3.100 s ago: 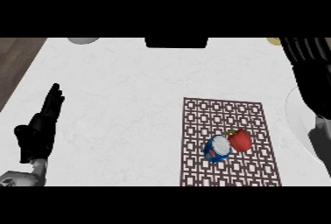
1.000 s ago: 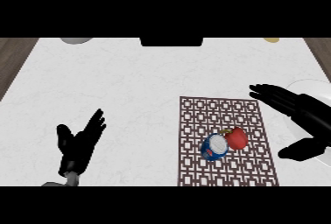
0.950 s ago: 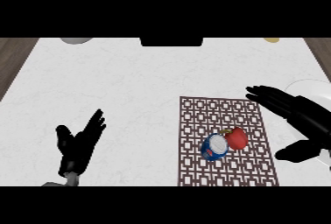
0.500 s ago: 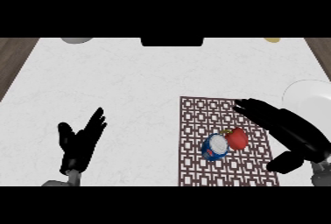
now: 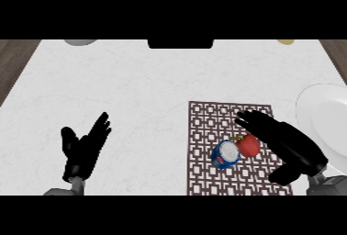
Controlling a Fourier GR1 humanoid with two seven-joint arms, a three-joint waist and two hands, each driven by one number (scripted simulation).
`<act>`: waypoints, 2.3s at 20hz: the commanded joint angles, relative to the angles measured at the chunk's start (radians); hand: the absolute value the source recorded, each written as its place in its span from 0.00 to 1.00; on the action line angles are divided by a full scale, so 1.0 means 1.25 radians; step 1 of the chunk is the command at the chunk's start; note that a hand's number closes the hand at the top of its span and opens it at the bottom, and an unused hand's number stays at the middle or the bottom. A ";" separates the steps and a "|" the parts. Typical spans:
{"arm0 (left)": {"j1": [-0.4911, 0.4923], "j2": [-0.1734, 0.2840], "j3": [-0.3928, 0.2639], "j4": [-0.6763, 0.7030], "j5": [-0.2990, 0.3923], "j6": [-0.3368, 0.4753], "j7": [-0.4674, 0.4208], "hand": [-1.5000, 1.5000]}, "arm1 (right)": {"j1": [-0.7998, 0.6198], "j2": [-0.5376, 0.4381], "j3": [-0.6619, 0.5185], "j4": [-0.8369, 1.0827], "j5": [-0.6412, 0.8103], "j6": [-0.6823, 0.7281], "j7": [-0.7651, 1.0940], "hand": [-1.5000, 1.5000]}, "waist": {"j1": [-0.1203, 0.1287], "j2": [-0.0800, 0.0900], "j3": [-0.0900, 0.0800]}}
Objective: Pick the bell pepper from the placemat and place it in the plate
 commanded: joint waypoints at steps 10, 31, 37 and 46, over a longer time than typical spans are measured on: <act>-0.012 -0.002 0.045 -0.031 -0.023 -0.040 0.060 0.50 | -0.090 0.094 -0.050 0.209 0.148 -0.047 -0.059 0.00 | 0.004 0.001 0.000; 0.038 -0.052 0.049 -0.045 -0.057 -0.059 0.026 0.50 | -0.164 0.223 -0.208 0.316 0.288 -0.143 0.145 1.00 | 0.007 0.006 -0.001; 0.036 -0.049 0.061 -0.046 -0.056 -0.049 0.029 0.50 | -0.214 0.315 -0.436 0.328 0.263 -0.278 0.514 1.00 | -0.016 0.014 -0.001; 0.004 -0.051 0.021 -0.049 -0.076 -0.071 0.029 0.50 | -0.425 0.328 -0.549 0.340 0.554 -0.581 0.969 1.00 | 0.061 0.025 -0.004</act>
